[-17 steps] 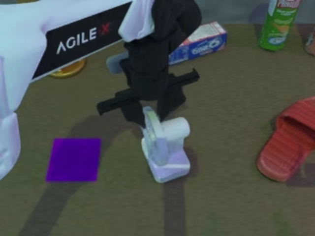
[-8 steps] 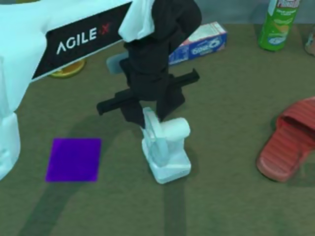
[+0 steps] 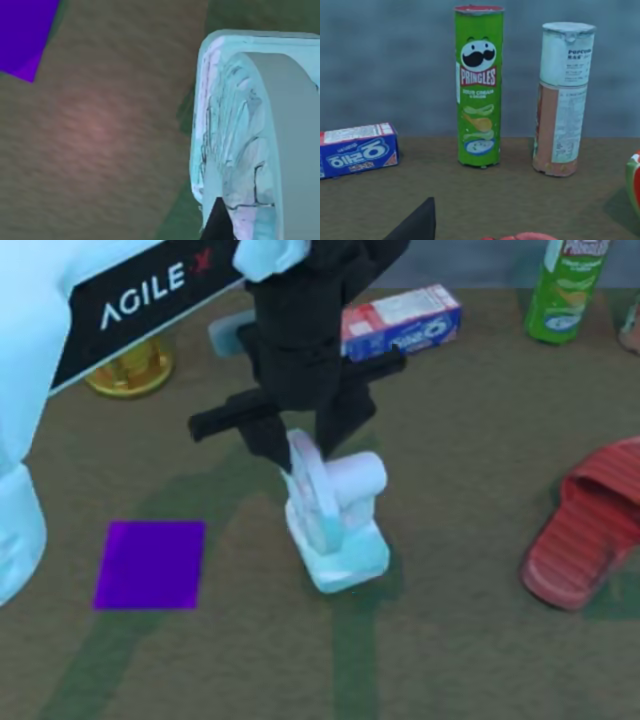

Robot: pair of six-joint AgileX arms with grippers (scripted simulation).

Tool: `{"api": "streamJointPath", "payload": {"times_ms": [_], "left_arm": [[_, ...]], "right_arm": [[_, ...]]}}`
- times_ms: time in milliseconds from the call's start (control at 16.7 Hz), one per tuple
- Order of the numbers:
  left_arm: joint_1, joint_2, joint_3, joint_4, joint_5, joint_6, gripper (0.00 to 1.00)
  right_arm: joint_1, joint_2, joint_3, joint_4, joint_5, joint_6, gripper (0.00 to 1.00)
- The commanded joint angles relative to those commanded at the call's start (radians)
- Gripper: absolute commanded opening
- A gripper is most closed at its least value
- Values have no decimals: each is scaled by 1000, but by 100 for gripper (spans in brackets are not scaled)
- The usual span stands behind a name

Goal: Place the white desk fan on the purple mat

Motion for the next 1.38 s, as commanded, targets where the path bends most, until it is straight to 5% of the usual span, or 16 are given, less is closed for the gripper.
{"api": "streamJointPath", "payload": {"times_ms": [660,1380], "left_arm": [[36,-35,14,-57,-1,-66,0],[363,-402,-463,47,-12,-774,0]], "right_arm": [[0,0,0,0,0,0,100],[0,0,0,0,0,0,100]]}}
